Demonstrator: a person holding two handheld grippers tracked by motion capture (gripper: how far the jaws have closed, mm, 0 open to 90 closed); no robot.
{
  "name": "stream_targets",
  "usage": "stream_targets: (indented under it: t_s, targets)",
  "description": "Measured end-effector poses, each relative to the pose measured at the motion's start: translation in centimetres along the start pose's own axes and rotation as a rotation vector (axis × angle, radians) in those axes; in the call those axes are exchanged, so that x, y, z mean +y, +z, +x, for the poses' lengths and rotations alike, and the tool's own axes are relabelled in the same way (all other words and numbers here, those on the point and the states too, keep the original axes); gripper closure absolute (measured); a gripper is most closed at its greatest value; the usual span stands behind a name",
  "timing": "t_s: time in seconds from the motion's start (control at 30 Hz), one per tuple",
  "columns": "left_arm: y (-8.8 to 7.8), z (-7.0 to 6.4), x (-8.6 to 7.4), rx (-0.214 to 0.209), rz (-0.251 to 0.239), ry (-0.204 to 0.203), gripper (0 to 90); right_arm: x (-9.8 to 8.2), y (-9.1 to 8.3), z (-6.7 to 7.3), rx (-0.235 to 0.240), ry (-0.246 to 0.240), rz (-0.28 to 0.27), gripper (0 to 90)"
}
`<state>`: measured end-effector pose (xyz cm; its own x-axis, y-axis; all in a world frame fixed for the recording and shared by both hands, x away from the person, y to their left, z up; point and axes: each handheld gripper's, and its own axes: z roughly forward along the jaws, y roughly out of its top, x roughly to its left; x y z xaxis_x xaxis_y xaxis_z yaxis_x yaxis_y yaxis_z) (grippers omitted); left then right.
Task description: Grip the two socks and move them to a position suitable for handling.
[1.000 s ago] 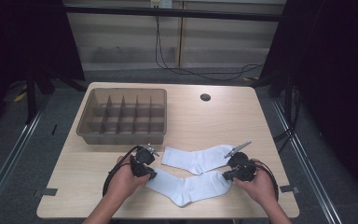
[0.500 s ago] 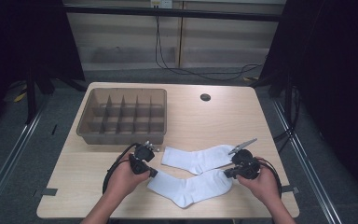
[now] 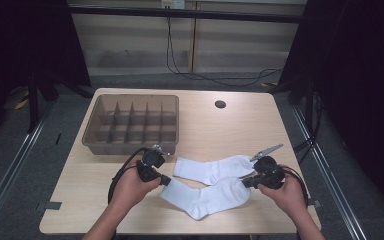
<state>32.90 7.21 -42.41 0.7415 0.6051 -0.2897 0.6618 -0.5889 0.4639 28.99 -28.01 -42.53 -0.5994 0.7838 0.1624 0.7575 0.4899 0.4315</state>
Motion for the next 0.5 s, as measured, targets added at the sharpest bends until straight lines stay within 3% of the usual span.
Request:
stream_targets:
  t_s: [0.1, 0.17, 0.3, 0.4, 0.5]
  targets:
    - [-0.5, -0.2, 0.8, 0.000, -0.013, 0.002, 90.0, 0.3, -0.9, -0.2, 0.006, 0.010, -0.026, 90.0]
    - [-1.3, -0.5, 2.2, -0.035, -0.036, -0.001, 90.0, 1.0, -2.3, -0.8, 0.002, 0.012, -0.046, 90.0]
    - [-2.2, -0.7, 3.9, -0.033, -0.070, 0.015, 90.0, 2.2, -4.2, -1.5, -0.021, 0.007, -0.059, 90.0]
    - [-2.2, -0.4, 4.7, -0.025, -0.072, 0.012, 90.0, 2.6, -4.6, -2.0, -0.030, 0.011, -0.058, 90.0]
    - [-1.5, 0.0, 5.6, -0.013, -0.074, 0.000, 90.0, 3.6, -4.9, -3.3, -0.045, 0.038, -0.064, 90.0]
